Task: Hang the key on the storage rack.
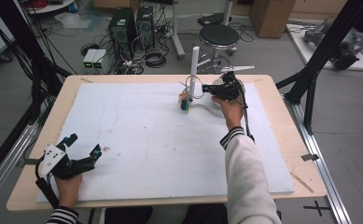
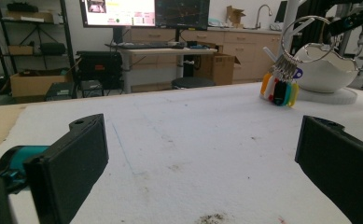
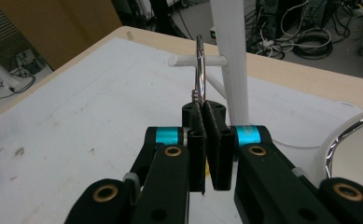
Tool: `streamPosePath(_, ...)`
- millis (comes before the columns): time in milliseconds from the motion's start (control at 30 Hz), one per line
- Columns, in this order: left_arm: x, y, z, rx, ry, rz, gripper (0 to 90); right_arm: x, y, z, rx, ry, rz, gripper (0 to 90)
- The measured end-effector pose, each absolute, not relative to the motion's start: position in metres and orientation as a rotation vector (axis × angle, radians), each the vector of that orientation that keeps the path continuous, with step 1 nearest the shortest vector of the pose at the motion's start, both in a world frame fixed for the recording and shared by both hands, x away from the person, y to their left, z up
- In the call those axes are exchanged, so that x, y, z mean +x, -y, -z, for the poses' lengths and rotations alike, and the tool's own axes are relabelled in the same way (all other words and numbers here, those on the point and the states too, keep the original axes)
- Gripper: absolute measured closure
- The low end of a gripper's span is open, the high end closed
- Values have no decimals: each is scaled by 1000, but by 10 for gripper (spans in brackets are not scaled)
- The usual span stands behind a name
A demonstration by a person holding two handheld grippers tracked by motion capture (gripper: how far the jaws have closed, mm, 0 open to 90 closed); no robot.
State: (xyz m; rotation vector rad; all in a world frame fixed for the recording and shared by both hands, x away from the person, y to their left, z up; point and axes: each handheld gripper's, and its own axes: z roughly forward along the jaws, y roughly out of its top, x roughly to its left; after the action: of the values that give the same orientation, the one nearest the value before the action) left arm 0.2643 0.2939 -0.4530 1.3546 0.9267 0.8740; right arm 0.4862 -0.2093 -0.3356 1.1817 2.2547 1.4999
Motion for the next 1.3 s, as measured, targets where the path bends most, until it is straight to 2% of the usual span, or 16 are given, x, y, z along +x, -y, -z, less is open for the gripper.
streamPosePath(533,264,-294,453,1357,-925,-875,30,490,203,342,1217,-2246,-1406,857)
streamPosePath(600,264,-294,453,1355,-926,-875,30,490,203,342,1208,-2240,-1391,789)
streamPosePath(800,264,-294,453,1357,-921,-877,30,484,206,344,1197,-2257,-1376,679)
streamPosePath(967,263,-294,453,1365,-917,-882,30,474,214,345,1189,-2254,-1433,471)
streamPosePath(1100,263,-294,453,1362,-917,-884,30,464,219,340,1177,-2276,-1440,184)
streamPosePath(1167,263,-294,453,1363,-915,-885,29,457,218,336,1176,-2236,-1381,13)
streamPosePath(1300,263,-294,453,1360,-914,-884,30,441,224,331,1139,-2162,-1324,9)
